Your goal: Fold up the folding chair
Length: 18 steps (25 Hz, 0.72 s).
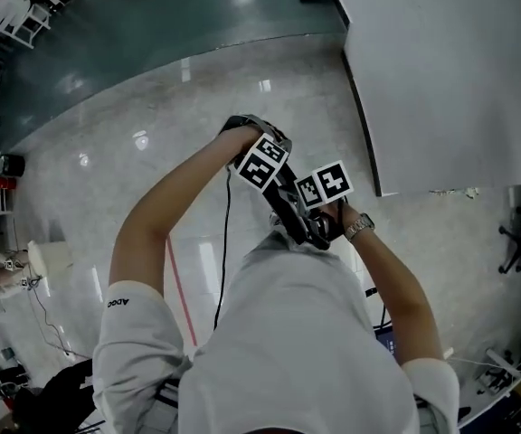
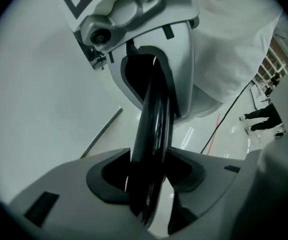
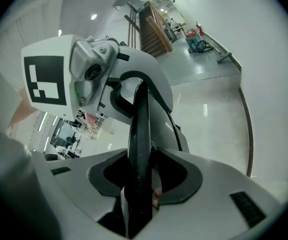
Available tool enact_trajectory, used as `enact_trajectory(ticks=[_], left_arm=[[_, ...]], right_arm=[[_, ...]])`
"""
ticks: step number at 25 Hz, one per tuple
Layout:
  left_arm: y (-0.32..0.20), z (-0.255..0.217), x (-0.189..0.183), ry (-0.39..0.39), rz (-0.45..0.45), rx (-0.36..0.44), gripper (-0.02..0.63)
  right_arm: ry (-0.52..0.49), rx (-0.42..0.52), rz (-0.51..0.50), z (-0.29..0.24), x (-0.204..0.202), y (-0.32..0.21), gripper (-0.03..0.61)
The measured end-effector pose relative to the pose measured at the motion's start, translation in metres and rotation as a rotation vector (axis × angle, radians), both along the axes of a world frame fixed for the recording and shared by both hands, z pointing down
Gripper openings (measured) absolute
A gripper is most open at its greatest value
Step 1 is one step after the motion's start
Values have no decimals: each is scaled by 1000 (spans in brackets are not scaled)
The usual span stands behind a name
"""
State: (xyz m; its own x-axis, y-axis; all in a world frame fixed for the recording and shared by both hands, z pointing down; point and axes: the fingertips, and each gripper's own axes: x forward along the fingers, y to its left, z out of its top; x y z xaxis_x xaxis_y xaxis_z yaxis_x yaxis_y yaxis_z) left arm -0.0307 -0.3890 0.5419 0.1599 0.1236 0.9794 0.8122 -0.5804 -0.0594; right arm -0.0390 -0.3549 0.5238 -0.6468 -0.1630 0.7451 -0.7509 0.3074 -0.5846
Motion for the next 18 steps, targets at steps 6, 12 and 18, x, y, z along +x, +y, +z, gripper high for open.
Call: enact_trajectory(ticks=[6,12,18], left_arm=[[0,17,-34,-133,94,49,118],[-6,13,-37,-126,94,35,110],[-8,14,-31,-143,101,36,107]], right_arm=[[92,27,-128,-9,-18,3,130],[146,5,-112,-13,-12,11,129],[456,173,-127,7,0,18,79]])
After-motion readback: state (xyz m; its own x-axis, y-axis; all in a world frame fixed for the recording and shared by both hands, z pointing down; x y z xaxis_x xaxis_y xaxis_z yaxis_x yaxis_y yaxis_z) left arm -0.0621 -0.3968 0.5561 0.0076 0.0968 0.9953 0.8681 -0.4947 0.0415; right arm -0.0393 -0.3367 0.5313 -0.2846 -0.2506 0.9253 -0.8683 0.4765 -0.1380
